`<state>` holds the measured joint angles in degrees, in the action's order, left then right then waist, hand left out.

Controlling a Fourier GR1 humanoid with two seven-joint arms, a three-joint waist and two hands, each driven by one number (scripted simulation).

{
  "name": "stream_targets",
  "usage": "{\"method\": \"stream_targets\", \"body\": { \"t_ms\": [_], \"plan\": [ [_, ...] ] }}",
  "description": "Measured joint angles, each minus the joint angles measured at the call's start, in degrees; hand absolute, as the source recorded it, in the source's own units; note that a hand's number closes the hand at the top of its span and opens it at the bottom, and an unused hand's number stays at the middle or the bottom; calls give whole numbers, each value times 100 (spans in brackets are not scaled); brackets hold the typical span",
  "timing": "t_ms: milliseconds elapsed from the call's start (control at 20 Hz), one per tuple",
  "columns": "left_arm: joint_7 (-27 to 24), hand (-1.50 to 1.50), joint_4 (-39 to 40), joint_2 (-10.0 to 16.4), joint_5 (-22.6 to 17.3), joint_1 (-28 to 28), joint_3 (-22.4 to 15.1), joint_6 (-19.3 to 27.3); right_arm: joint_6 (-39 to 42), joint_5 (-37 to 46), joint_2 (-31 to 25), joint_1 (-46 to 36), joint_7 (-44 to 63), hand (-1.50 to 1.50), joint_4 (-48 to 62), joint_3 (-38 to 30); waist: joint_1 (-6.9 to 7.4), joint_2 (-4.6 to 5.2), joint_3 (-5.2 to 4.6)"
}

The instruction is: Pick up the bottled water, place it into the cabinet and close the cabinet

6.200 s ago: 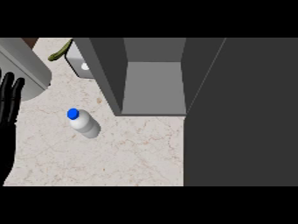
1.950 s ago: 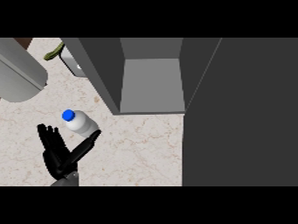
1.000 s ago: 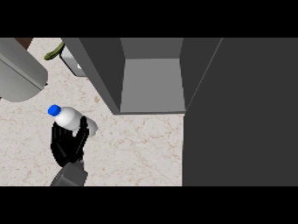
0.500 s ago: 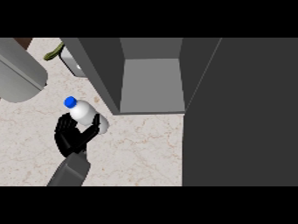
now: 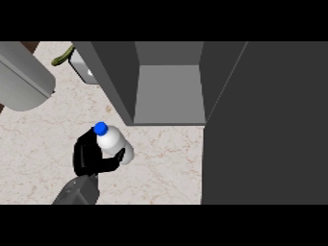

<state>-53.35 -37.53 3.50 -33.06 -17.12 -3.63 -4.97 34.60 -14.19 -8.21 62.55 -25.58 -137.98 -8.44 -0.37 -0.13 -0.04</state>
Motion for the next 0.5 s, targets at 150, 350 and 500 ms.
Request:
{"method": "stream_targets", "body": {
  "t_ms": [150, 350, 500],
  "plan": [
    [211, 150, -450, 30, 122, 146, -226, -51, 13, -27, -27, -30, -5, -150, -4, -90, 25, -7, 3],
    [750, 150, -1429, 5, 242, 379, -587, 158, -28, -39, 13, -37, 16, -150, -1, -98, 73, -23, 7],
    [1184, 150, -2166, -54, 365, 453, -855, 467, -45, -49, 37, -79, 31, -150, -5, -55, 85, -24, 8]
  ]
}}
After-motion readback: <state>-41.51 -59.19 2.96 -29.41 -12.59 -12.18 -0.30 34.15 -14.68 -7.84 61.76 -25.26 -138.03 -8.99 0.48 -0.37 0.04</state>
